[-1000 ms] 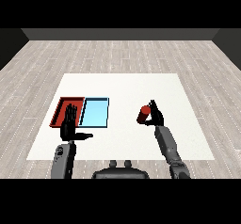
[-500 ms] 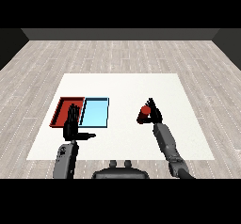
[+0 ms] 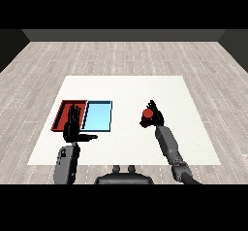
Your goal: Pick the red can and put it in the red box
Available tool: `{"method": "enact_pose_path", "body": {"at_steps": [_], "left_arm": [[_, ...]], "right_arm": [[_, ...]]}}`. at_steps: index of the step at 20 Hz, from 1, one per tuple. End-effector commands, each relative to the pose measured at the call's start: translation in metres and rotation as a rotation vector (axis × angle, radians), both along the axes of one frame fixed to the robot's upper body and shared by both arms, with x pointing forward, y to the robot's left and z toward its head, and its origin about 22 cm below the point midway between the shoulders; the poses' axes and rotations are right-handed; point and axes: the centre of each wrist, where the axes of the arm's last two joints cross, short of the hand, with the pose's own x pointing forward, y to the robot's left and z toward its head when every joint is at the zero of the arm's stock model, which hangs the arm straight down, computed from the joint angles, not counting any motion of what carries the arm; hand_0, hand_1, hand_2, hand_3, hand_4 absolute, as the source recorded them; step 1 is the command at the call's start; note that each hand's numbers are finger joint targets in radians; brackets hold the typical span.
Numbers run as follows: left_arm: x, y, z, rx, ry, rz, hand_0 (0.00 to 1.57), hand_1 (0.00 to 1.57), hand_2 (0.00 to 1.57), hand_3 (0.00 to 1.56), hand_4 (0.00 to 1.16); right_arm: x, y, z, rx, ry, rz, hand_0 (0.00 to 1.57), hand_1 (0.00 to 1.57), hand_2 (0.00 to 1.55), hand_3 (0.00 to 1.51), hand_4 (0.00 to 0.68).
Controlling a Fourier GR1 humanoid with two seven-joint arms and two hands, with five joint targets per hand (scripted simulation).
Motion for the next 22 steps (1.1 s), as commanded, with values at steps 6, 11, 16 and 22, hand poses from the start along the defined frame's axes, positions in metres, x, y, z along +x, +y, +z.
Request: {"method": "enact_pose_path", "body": {"at_steps": [6,11,16,22], "left_arm": [[-0.002,-0.012,-0.015,-0.010,0.000,-0.004,0.00,0.00,0.00,0.00,0.00],[-0.005,-0.011,-0.007,-0.014,-0.012,-0.003,0.00,0.00,0.00,0.00,0.00],[-0.016,0.013,-0.011,-0.010,-0.009,-0.001,0.00,0.00,0.00,0.00,0.00],[-0.026,0.001,-0.008,-0.021,-0.015,-0.004,0.00,0.00,0.00,0.00,0.00]], "right_arm": [[0.001,0.002,-0.005,-0.026,0.025,0.000,0.00,0.00,0.00,0.00,0.000],[0.016,0.027,-0.006,-0.046,0.056,0.006,0.00,0.00,0.00,0.00,0.000],[0.011,0.013,-0.014,-0.122,0.060,-0.084,1.52,1.52,1.50,1.46,0.493],[0.016,0.033,-0.010,-0.253,0.085,-0.102,1.54,1.54,1.47,1.42,0.575]]}}
